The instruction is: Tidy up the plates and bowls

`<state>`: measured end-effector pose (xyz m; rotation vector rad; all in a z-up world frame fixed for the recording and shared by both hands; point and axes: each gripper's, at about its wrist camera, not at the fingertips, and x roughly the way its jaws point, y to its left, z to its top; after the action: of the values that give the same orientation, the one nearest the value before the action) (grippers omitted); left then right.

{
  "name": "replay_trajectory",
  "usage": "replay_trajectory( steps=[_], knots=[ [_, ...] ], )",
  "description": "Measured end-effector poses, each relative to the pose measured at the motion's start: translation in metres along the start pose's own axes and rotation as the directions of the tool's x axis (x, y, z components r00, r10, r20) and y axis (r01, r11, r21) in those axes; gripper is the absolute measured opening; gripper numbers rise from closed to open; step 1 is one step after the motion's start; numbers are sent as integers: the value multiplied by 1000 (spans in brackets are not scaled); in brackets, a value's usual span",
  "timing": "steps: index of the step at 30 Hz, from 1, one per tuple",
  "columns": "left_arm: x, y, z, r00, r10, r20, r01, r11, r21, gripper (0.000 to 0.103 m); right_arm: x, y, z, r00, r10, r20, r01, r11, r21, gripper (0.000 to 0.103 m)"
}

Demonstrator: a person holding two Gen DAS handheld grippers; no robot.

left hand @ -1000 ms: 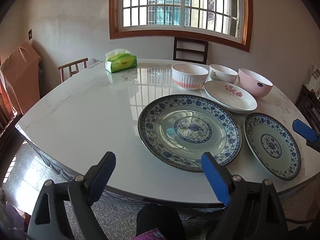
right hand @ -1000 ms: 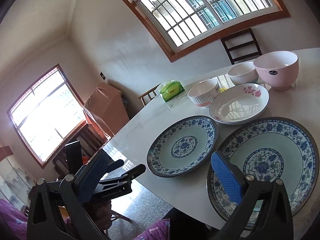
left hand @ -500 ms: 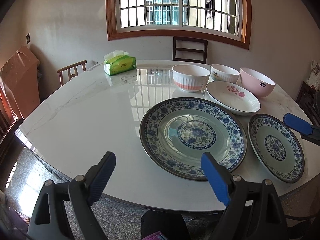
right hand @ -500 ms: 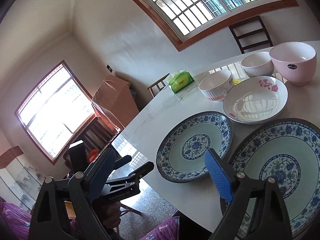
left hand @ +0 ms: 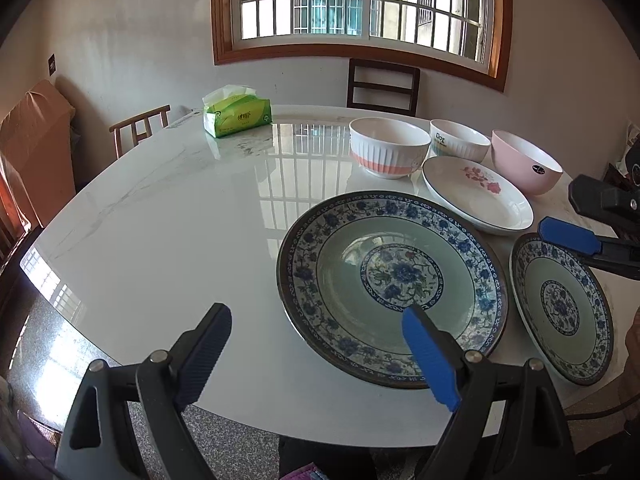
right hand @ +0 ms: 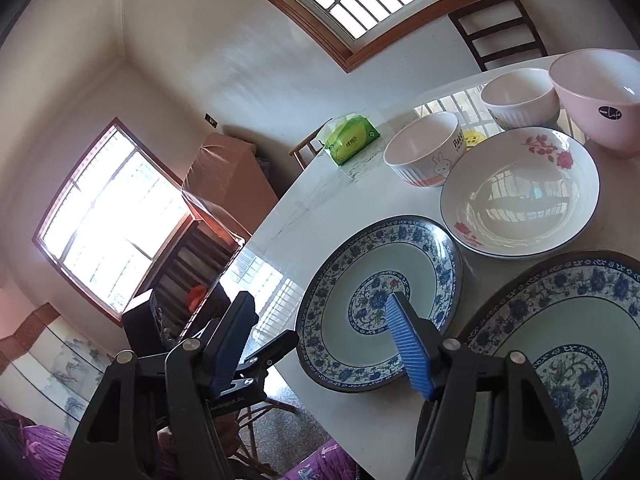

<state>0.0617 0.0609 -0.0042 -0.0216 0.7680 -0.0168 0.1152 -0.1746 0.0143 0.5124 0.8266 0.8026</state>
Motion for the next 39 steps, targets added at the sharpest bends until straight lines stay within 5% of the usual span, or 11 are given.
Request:
replay_trajectory(
  steps=[14, 30, 32, 34, 39],
  knots=[
    [22, 5, 12, 998, -26, -52, 24, 999, -25, 89, 46, -30, 31, 988, -74, -139, 76, 997, 10, 60],
    [52, 6, 17, 988, -82, -132, 75, 996, -52, 89, 82, -61, 41, 937, -221, -272, 230, 973, 5, 60],
    [55, 5, 16, 988, -73, -139, 67, 997, -46, 79, 84, -62, 40, 931, -227, -287, 238, 971, 2, 60],
    [63, 4, 15, 983, -61, -174, 57, 998, -29, 55, 88, -64, 39, 923, -238, -302, 251, 968, 5, 56],
    [62, 14, 15, 988, -59, -141, 50, 997, -66, 42, 90, -70, 41, 911, -281, -303, 300, 954, 18, 25]
  ],
)
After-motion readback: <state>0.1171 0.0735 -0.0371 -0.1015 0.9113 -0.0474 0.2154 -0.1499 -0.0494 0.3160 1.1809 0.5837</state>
